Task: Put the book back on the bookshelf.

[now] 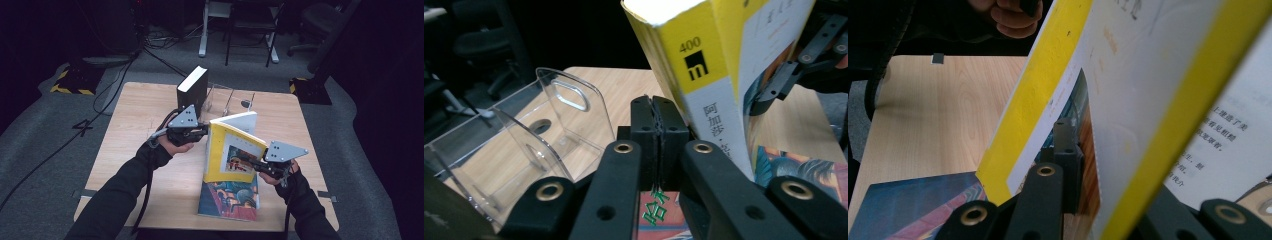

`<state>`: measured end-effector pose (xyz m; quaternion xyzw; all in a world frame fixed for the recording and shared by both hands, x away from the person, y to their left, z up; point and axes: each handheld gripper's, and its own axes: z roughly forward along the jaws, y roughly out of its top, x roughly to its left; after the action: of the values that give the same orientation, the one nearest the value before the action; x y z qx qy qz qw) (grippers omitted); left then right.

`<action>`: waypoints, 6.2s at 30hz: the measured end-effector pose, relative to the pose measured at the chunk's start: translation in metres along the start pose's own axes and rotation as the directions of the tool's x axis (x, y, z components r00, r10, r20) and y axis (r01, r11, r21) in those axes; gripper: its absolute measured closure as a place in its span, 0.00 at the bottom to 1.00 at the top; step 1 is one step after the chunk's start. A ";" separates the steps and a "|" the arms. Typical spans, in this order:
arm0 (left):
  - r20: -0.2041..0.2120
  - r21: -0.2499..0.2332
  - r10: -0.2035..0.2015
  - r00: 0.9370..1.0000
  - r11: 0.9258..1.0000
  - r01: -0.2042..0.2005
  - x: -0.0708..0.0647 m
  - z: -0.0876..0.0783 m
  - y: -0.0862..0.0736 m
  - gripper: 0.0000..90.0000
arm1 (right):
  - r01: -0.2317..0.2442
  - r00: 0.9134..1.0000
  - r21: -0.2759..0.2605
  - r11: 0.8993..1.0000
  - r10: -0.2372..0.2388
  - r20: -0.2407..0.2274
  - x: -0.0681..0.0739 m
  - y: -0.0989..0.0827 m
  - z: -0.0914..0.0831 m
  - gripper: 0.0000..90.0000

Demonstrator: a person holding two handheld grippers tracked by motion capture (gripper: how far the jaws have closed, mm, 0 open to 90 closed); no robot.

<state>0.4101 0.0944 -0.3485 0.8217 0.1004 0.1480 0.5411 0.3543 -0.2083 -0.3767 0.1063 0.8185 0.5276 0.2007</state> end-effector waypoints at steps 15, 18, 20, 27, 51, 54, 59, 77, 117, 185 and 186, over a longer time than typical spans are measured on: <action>-0.031 0.046 -0.001 1.000 0.999 0.002 -0.026 -0.009 -0.029 0.76 | 0.047 0.999 -0.035 0.998 -0.047 0.010 0.021 -0.004 -0.010 0.96; -0.046 0.067 -0.002 0.999 0.998 0.005 -0.033 -0.010 -0.036 0.72 | 0.053 0.999 -0.036 0.998 -0.053 0.010 0.023 -0.004 -0.012 0.96; -0.048 0.086 0.007 0.999 0.996 -0.003 -0.038 -0.011 -0.042 0.69 | 0.053 0.999 -0.039 0.998 -0.052 0.014 0.024 -0.005 -0.013 0.96; -0.033 0.129 -0.014 0.999 0.991 0.018 -0.052 -0.018 -0.064 0.64 | 0.062 0.998 -0.039 0.997 -0.062 0.018 0.030 -0.005 -0.014 0.96; 0.020 0.052 -0.080 0.997 0.996 0.079 -0.083 0.034 -0.072 0.57 | 0.069 0.997 -0.047 0.997 -0.067 0.048 0.036 -0.010 -0.024 0.91; 0.016 0.028 -0.083 0.996 0.996 0.082 -0.081 0.036 -0.066 0.60 | 0.060 0.996 -0.057 0.997 -0.056 0.065 0.034 -0.013 -0.032 0.90; 0.015 -0.003 -0.074 0.997 0.997 0.074 -0.078 0.038 -0.057 0.64 | 0.074 0.990 -0.058 0.996 -0.066 0.123 0.036 -0.016 -0.044 0.88; 0.083 0.003 -0.006 0.997 1.000 0.006 -0.084 0.034 -0.053 0.82 | -0.114 0.976 -0.008 0.993 0.113 0.187 0.020 -0.043 -0.029 0.44; -0.174 -0.185 -0.034 0.984 0.983 0.001 -0.042 -0.009 -0.001 0.83 | -0.153 0.966 0.001 0.988 0.149 0.212 0.017 -0.057 -0.030 0.49; -0.576 -0.237 -0.281 0.768 0.956 0.172 0.081 0.045 -0.012 0.83 | -0.181 0.958 0.069 0.981 0.160 0.239 0.014 -0.078 -0.016 0.51; -0.576 -0.234 -0.284 0.766 0.956 0.178 0.080 0.045 -0.015 0.83 | -0.180 0.958 0.070 0.981 0.158 0.239 0.014 -0.078 -0.016 0.51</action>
<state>0.5004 0.0875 -0.3685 0.6647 0.3554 0.3421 0.5611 0.3372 -0.2489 -0.4448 0.2460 0.8005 0.4889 0.2442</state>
